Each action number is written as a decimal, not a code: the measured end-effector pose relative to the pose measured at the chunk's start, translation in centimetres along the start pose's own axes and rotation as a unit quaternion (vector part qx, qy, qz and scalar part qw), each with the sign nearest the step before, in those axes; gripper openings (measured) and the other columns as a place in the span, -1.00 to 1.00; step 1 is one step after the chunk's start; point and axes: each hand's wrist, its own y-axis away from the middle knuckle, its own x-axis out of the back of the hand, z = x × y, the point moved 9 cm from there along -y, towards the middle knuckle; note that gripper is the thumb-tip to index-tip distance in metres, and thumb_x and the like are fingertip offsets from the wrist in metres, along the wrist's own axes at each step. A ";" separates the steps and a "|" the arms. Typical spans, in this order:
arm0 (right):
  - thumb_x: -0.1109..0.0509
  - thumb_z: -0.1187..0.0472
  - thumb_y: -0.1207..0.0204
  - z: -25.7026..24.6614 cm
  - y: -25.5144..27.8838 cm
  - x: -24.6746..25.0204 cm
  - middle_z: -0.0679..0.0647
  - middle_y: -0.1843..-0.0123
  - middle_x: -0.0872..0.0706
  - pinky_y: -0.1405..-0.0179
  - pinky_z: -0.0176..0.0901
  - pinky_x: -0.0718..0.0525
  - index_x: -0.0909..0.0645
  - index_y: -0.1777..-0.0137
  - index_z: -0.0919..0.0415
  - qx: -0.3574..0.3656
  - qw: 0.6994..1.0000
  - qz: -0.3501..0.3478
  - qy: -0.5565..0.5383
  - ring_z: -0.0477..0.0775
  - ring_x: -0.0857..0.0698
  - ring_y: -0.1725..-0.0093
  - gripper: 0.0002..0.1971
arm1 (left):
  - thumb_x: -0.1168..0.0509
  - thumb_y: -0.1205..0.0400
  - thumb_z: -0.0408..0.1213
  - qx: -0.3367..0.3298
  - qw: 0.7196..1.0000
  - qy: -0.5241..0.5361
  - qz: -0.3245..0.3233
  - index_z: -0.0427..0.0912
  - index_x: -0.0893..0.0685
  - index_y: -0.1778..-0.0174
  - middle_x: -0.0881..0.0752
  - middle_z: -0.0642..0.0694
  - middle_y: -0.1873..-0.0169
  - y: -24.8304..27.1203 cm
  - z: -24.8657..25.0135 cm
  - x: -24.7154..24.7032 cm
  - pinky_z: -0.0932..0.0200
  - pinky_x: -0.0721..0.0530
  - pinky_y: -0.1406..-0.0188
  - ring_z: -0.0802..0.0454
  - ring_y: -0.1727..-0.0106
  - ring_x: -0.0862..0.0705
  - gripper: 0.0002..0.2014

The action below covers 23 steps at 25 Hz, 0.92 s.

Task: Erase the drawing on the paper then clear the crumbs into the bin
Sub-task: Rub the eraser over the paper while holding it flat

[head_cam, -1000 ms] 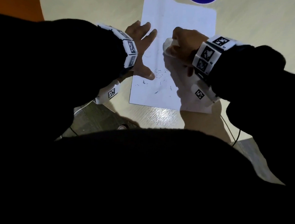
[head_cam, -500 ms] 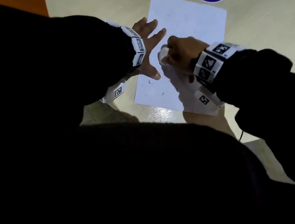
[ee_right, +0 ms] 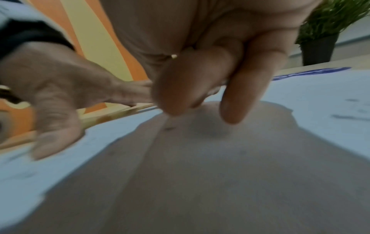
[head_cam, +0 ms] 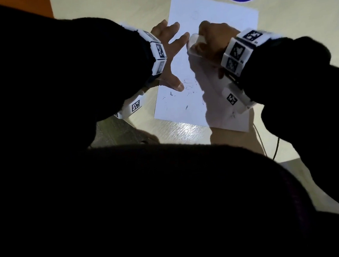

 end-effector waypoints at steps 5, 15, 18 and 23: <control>-0.20 0.00 -0.63 -0.5 0.8 -1.6 0.21 -0.09 -0.63 0.10 -0.05 -0.44 -0.43 -0.32 0.25 0.006 1.000 -0.023 0.013 0.23 -0.61 0.01 -0.61 | -0.26 -0.07 0.64 0.014 1.000 -0.004 -0.013 0.10 0.22 -0.68 0.21 -0.05 -0.69 0.0 -0.1 0.1 -0.35 0.10 -0.59 -0.17 -0.68 0.26 0.37; -0.24 -0.03 -0.60 0.5 -0.3 -0.7 0.17 -0.09 -0.61 0.05 -0.01 -0.47 -0.46 -0.29 0.21 -0.009 0.999 -0.033 -0.005 0.23 -0.59 0.00 -0.62 | -0.08 0.10 0.75 0.011 1.000 0.003 -0.022 0.13 0.26 -0.67 0.23 -0.04 -0.69 -0.4 -0.2 -0.3 -0.38 0.10 -0.58 -0.18 -0.67 0.28 0.45; -0.21 0.03 -0.62 0.1 0.6 -1.1 0.22 -0.05 -0.63 0.11 -0.04 -0.43 -0.45 -0.26 0.27 0.001 1.000 -0.016 0.018 0.28 -0.61 0.07 -0.65 | -0.01 0.13 0.79 0.008 1.000 0.001 -0.017 0.14 0.27 -0.67 0.23 -0.03 -0.69 -0.6 -0.4 -0.3 -0.38 0.08 -0.59 -0.18 -0.67 0.28 0.46; -0.23 0.03 -0.62 0.4 0.3 -1.2 0.20 -0.09 -0.62 0.10 -0.10 -0.35 -0.45 -0.30 0.25 0.009 0.999 -0.034 0.014 0.22 -0.60 -0.06 -0.63 | 0.17 0.19 0.82 -0.003 1.000 0.003 -0.001 0.14 0.24 -0.67 0.19 -0.05 -0.69 -0.3 -0.2 -0.2 -0.37 0.08 -0.59 -0.19 -0.68 0.24 0.48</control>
